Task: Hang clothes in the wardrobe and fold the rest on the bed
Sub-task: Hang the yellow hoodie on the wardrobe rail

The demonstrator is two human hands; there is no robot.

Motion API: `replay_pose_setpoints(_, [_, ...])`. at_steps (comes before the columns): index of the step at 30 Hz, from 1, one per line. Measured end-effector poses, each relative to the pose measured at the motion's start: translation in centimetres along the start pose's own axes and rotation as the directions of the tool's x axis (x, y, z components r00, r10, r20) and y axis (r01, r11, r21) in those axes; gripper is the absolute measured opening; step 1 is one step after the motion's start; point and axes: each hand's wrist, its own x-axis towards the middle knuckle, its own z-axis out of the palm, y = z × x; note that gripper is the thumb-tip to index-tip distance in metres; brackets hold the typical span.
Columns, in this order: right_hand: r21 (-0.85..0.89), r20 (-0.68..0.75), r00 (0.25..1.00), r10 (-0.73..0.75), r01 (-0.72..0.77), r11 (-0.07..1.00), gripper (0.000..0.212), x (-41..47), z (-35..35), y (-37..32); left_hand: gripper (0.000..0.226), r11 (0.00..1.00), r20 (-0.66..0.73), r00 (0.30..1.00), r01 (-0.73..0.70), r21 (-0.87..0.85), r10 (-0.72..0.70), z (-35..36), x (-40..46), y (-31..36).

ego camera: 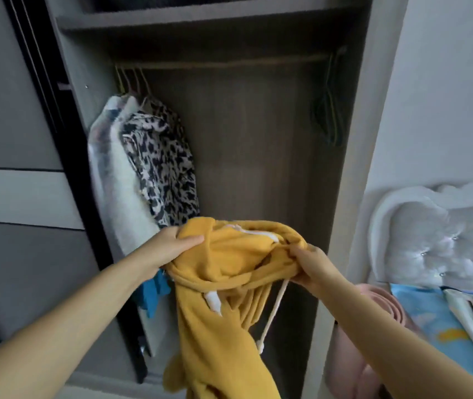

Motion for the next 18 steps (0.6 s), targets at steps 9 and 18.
replay_pose_setpoints(9, [-0.118,0.057,0.924,-0.379,0.383,0.916,0.018,2.9,11.8,-5.2,0.074,0.785,0.453,0.765,0.587,-0.200,-0.457,0.0,5.6,-5.1])
replay_pose_setpoints(18, [-0.367,0.212,0.822,-0.528,0.568,0.737,0.015,5.1,11.3,-9.5,0.022,0.805,0.331,0.736,0.565,0.180,-0.590,2.9,13.7,-4.0])
